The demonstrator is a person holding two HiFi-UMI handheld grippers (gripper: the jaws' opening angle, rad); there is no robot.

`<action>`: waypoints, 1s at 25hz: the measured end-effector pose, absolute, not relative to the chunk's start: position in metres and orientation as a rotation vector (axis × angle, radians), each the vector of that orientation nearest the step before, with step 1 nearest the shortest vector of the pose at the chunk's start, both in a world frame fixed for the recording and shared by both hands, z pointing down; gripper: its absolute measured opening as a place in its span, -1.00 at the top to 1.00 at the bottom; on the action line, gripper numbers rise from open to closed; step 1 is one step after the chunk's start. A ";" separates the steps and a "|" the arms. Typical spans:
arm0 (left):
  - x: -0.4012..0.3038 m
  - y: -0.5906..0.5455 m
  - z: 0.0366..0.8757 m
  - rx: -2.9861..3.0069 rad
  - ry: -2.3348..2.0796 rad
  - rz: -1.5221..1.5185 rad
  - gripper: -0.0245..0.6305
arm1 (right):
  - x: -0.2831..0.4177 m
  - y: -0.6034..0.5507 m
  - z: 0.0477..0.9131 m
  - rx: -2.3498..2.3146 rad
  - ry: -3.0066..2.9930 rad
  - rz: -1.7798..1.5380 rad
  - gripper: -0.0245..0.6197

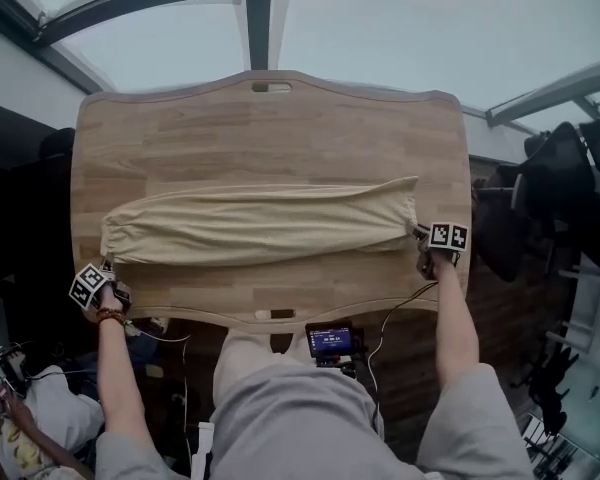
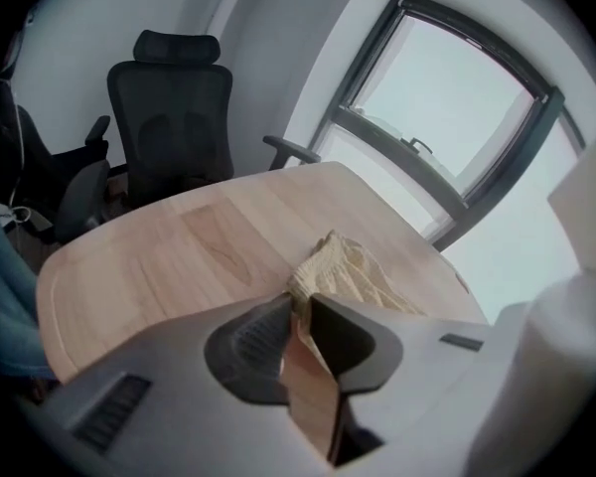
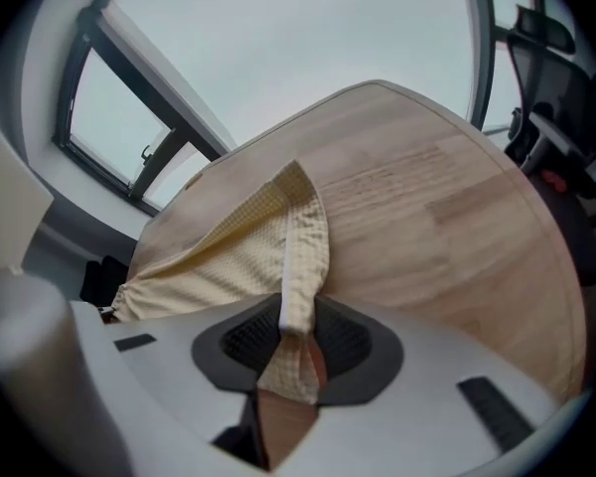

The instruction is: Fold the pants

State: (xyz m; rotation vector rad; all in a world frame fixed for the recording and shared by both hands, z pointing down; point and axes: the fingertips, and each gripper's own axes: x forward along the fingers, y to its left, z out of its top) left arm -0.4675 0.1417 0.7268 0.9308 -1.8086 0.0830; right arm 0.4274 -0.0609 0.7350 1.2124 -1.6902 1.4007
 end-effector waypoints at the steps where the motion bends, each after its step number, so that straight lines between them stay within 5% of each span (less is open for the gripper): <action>1: -0.467 0.148 0.728 0.946 -1.779 0.110 0.73 | 0.428 -0.053 0.734 1.194 -1.690 1.427 0.63; 5: -0.470 0.175 0.743 0.936 -1.713 0.266 0.63 | 0.431 -0.014 0.742 1.074 -1.648 1.344 0.25; 8: -0.483 0.202 0.736 0.868 -1.839 0.329 0.48 | 0.431 -0.021 0.728 1.072 -1.732 1.031 0.28; 12: -0.463 0.164 0.707 1.059 -1.981 0.446 0.53 | 0.366 -0.075 0.703 0.949 -1.968 0.745 0.49; 17: -0.384 0.121 0.729 1.277 -1.798 0.623 0.54 | 0.303 -0.119 0.735 0.832 -1.942 0.793 0.61; 22: -0.383 0.137 0.754 1.166 -1.766 0.625 0.54 | 0.340 -0.178 0.695 1.345 -1.972 0.945 0.60; 25: -0.405 0.163 0.753 1.059 -1.810 0.505 0.54 | 0.371 -0.128 0.698 1.332 -1.916 1.067 0.35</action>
